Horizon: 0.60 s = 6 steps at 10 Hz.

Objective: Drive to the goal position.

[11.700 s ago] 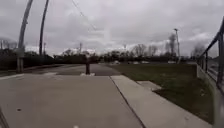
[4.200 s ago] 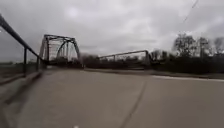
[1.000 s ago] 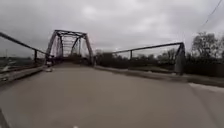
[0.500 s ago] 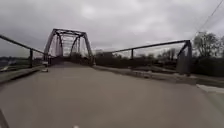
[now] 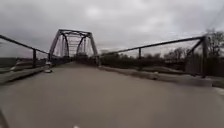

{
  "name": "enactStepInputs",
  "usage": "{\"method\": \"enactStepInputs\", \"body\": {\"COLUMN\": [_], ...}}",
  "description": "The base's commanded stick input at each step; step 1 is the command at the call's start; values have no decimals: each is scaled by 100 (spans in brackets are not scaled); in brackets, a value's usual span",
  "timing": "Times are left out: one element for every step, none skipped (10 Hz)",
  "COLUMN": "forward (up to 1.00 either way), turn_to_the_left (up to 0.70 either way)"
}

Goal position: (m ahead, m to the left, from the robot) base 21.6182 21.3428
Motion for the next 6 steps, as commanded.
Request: {"method": "enactStepInputs", "body": {"forward": [70,70,70,70,70,70], "turn_to_the_left": [35,35,35,35,35,35]}}
